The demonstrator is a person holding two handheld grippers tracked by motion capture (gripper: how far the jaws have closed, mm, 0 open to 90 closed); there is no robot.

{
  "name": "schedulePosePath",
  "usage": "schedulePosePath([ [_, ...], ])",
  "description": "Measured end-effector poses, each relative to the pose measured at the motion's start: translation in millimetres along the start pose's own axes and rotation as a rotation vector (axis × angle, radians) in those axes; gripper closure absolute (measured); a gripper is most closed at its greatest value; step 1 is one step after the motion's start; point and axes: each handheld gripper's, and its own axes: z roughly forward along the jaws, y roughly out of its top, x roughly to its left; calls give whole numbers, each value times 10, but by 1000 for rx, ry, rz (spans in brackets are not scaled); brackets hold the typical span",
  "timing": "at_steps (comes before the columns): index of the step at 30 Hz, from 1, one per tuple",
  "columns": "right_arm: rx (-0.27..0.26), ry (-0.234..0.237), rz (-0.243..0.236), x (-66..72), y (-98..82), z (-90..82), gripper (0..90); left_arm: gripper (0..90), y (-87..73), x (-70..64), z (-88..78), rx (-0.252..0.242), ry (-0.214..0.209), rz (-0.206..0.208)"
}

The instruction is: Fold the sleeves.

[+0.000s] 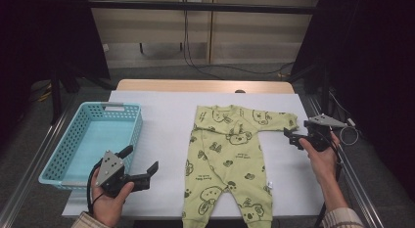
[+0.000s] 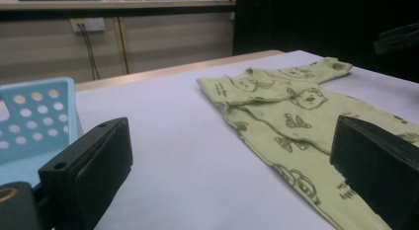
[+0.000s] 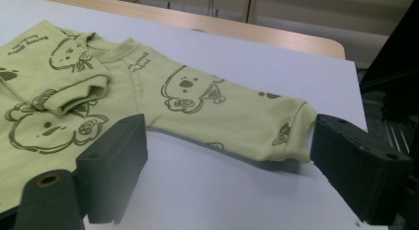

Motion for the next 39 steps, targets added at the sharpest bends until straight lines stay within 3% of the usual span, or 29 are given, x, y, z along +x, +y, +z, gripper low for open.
schedulePosePath([
  [3, 26, -24, 6, -41, 23, 93, 174, 31, -10, -14, 14, 8, -12, -12],
  [5, 40, -28, 14, -70, 47, 171, 202, 32, -9, -25, 15, 6, -10, 2],
  [11, 100, -62, -3, -151, 113, 379, 308, 33, -24, -37, 21, 13, -20, 3],
  [14, 126, -73, 17, -210, 108, 456, 358, 32, -23, -63, 23, 1, -28, 1],
  [15, 137, -85, 27, -230, 112, 471, 369, 32, -18, -56, 17, 6, -27, 16],
  [18, 156, -126, 40, -290, 107, 499, 413, 33, -14, -53, 11, -4, -22, 6],
  [19, 158, -130, 22, -325, 94, 518, 432, 33, -13, -51, 7, -15, -22, -6],
  [20, 171, -132, 33, -339, 82, 523, 451, 33, -10, -34, -3, -9, -14, 10],
  [23, 178, -160, 41, -415, 53, 555, 512, 33, -12, -36, 5, -20, -17, -20],
  [24, 189, -165, 46, -437, 47, 561, 540, 33, -11, -17, -3, -11, -13, -2],
  [25, 197, -178, 56, -446, 43, 572, 556, 33, -12, -25, 4, -21, -17, -17],
  [28, 215, -182, 45, -490, 31, 625, 568, 33, -3, -4, -6, -6, -23, -10],
  [29, 237, -183, 44, -487, 26, 640, 568, 33, -5, -15, 4, -12, -30, -28],
  [33, 258, -174, 48, -513, -11, 702, 571, 33, -5, -13, 1, -2, -24, 0],
  [35, 266, -173, 44, -537, -45, 738, 582, 33, -4, -24, -2, -5, -21, -6],
  [37, 270, -162, 97, -544, -65, 731, 600, 33, 0, -23, -8, -15, -18, -7],
  [39, 267, -158, 89, -558, -76, 732, 606, 33, 0, -15, -2, -4, -22, -1],
])
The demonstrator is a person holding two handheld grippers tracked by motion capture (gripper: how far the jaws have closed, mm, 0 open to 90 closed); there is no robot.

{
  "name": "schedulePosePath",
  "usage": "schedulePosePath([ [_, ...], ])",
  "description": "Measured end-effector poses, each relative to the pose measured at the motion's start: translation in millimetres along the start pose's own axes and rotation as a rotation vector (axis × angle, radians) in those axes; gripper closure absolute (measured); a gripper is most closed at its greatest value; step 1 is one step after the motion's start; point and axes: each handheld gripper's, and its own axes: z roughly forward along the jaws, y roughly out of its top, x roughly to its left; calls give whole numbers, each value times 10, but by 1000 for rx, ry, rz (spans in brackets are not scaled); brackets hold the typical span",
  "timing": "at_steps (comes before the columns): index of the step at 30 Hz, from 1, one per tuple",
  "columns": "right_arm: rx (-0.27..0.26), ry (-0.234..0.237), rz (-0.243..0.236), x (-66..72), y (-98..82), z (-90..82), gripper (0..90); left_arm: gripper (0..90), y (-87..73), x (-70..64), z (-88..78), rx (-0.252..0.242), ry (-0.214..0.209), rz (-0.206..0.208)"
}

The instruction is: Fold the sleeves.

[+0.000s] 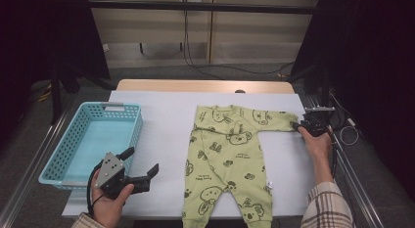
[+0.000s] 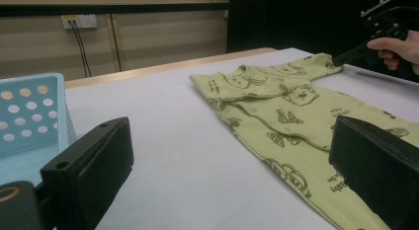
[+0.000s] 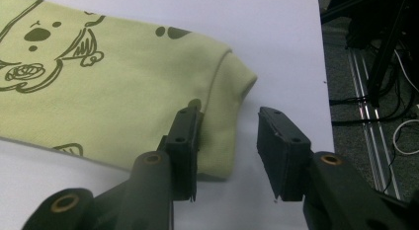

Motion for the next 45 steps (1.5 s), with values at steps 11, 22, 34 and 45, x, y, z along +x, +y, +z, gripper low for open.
schedulePosePath([
  [11, -17, 58, 25, -16, -15, -7, 616, 34, 1, 6, -1, -1, -2, -13],
  [22, -6, 83, 25, 51, -28, 33, 709, 35, 6, 17, -17, 5, -3, 10],
  [34, -51, 79, -7, 120, -12, 11, 798, 35, 7, 10, -17, 0, -3, 6],
  [45, -116, 91, -12, 179, 60, -100, 795, 35, 10, -25, -7, -5, -1, 7],
])
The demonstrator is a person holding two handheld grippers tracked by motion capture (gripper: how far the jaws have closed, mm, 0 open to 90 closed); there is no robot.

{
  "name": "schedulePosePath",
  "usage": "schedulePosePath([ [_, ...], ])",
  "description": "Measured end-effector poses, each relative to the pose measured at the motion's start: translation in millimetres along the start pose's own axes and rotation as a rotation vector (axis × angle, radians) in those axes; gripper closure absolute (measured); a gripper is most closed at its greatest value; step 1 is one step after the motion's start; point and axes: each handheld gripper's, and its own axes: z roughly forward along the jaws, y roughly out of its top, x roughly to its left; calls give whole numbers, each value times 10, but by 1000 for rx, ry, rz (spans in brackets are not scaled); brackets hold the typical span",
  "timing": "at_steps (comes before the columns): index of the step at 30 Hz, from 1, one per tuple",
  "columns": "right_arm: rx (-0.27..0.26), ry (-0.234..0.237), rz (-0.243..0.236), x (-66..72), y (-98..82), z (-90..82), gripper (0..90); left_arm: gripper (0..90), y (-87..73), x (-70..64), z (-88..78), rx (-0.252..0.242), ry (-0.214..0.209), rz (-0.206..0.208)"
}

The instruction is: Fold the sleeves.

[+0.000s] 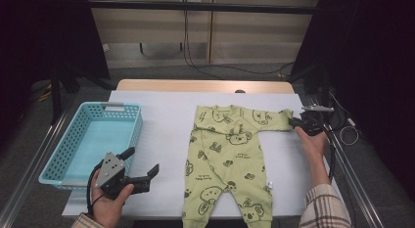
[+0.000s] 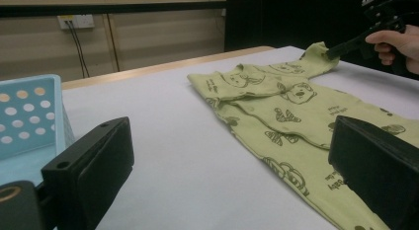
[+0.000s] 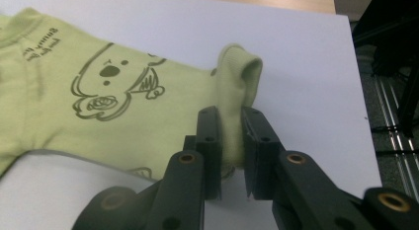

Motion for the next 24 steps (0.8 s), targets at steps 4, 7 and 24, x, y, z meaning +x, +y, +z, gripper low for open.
schedulePosePath([
  [4, -39, 19, -17, 25, 41, -51, 795, 35, -3, 3, 7, 15, -6, 16],
  [7, -53, 28, -9, 48, 65, -93, 796, 35, -4, 0, 14, 7, -5, 6],
  [24, -128, 66, -31, 228, 161, -171, 798, 35, 3, 5, 4, 7, -9, 12],
])
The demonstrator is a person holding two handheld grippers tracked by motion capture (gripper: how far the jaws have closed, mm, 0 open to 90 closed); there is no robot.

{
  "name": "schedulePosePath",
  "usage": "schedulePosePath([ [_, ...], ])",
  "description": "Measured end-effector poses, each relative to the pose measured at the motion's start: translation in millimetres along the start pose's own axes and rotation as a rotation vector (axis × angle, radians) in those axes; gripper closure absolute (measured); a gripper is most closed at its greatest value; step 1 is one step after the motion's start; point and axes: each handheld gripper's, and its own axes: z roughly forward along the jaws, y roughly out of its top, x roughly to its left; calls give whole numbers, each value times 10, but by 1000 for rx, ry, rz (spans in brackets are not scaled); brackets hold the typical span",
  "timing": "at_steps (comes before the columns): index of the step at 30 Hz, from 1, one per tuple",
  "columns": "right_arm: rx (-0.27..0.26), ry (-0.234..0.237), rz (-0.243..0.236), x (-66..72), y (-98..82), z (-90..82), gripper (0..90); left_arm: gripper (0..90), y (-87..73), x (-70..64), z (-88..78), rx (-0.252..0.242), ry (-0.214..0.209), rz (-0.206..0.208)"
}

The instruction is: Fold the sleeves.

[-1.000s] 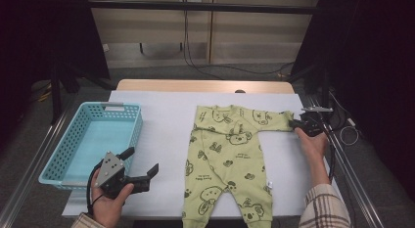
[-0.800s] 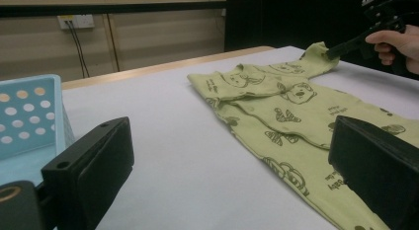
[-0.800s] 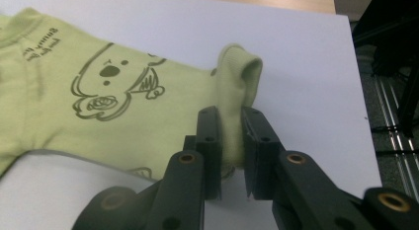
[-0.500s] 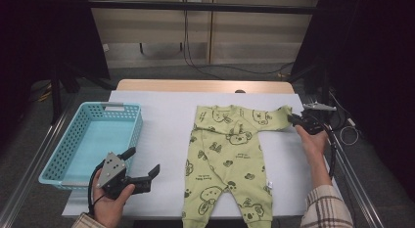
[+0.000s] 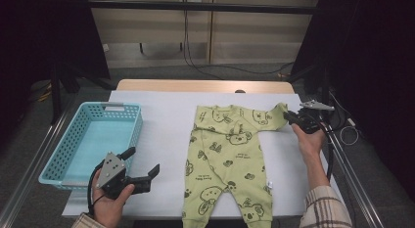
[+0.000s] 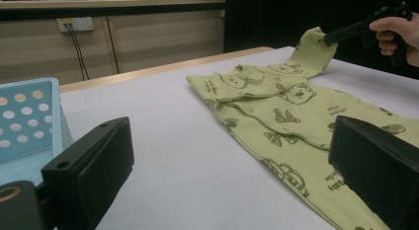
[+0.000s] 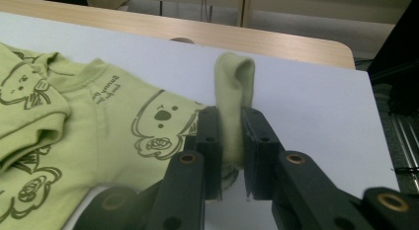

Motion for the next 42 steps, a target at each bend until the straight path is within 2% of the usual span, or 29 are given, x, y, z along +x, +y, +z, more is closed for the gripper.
schedulePosePath([
  [3, -9, 7, -1, 24, 37, 1, 798, 35, 1, 0, -7, -8, 3, 1],
  [4, -12, 9, -3, 32, 50, 3, 799, 35, -3, -9, -2, -19, 2, -15],
  [8, -23, 22, -3, 87, 106, -4, 799, 35, -2, -6, -4, -17, 1, -14],
  [13, -32, 35, -19, 141, 149, -3, 799, 35, 0, 0, -18, -17, 3, -12],
  [14, -30, 33, -23, 152, 154, 0, 799, 35, 3, 9, -25, -6, 2, 2],
  [17, -31, 44, -29, 193, 168, -6, 799, 35, 0, -5, -14, -18, -1, -15],
  [24, -49, 60, -47, 270, 238, -37, 799, 35, 3, 2, -24, -13, -1, -5],
  [25, -55, 58, -56, 280, 250, -36, 799, 35, 4, -6, -22, -26, -1, -17],
  [28, -55, 66, -62, 313, 289, -42, 800, 35, 5, -1, -28, -28, 3, -9],
  [31, -63, 74, -75, 350, 328, -49, 800, 35, 6, 0, -29, -26, 1, -19],
  [38, -56, 97, -76, 426, 339, -36, 800, 35, 9, 11, -43, -16, 2, -4],
  [40, -60, 105, -75, 442, 348, -34, 800, 35, 7, 0, -30, -25, -2, -21],
  [42, -60, 111, -77, 471, 363, -33, 801, 35, 8, 5, -29, -34, 6, -22],
])
